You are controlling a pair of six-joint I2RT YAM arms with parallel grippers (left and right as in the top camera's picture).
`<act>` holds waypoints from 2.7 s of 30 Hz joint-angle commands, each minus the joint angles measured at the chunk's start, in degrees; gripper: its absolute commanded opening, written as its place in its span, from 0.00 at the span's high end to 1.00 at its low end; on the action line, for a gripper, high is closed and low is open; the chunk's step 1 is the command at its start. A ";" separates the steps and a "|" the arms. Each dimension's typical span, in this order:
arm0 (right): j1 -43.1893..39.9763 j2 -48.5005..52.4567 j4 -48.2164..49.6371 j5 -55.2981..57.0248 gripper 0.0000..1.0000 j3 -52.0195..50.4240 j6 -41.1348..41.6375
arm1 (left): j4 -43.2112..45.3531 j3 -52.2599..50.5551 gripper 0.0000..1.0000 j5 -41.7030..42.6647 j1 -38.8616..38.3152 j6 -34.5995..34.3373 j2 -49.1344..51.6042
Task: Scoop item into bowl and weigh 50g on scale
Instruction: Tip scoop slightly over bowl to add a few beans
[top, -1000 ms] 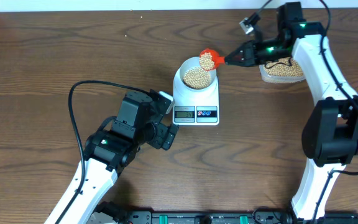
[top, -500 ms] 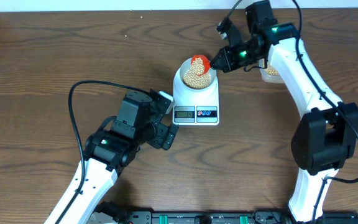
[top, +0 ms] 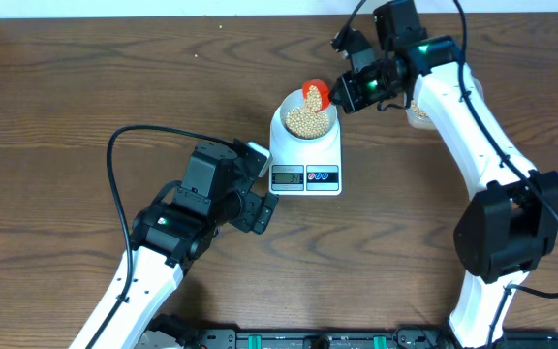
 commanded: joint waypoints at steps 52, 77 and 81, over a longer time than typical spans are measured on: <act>-4.68 -1.79 -0.92 -15.74 0.99 0.70 -0.59 | -0.13 1.11 0.11 0.52 0.39 0.55 0.13; -3.96 -1.81 -1.92 -11.06 0.99 0.70 -3.78 | -0.13 1.11 0.11 0.50 0.39 0.55 0.13; -3.13 -1.79 -2.34 -8.68 0.99 0.70 -3.87 | -0.13 1.11 0.11 0.50 0.39 0.55 0.13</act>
